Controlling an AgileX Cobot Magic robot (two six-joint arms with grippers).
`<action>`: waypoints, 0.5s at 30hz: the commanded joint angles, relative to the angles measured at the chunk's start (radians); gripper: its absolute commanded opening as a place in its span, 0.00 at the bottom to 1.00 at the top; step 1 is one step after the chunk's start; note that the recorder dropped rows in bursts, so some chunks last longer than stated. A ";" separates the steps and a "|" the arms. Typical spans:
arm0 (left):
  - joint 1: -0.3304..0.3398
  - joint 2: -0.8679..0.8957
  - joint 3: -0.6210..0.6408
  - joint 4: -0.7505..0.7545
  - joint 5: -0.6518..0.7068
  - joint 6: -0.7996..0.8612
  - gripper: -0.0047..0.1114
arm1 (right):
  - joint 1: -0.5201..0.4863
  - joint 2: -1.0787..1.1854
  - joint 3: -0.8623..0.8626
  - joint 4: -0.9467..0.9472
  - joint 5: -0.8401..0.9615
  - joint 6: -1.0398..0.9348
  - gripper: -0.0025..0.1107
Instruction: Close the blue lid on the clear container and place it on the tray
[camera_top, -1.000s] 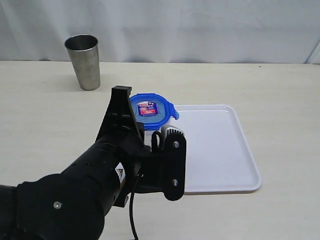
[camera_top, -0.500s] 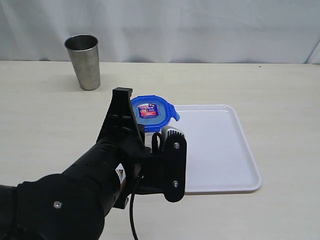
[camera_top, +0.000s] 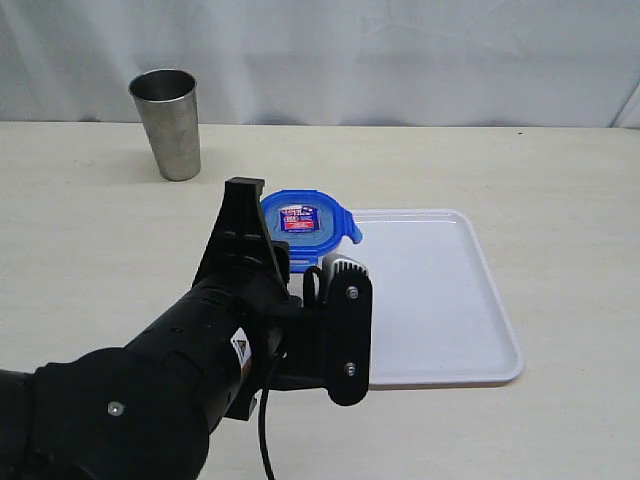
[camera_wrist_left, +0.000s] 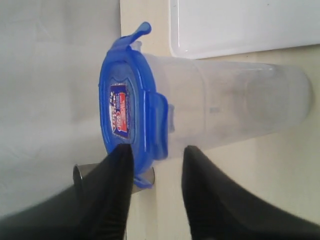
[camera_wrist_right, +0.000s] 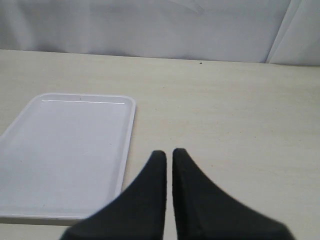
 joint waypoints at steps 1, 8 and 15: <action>-0.006 -0.009 0.003 -0.015 -0.003 -0.006 0.45 | -0.008 -0.005 0.003 0.000 -0.004 0.003 0.06; -0.006 -0.009 0.003 -0.049 0.022 -0.023 0.52 | -0.008 -0.005 0.003 0.000 -0.004 0.003 0.06; -0.041 -0.009 0.001 -0.091 0.135 -0.046 0.52 | -0.008 -0.005 0.003 0.000 -0.004 0.003 0.06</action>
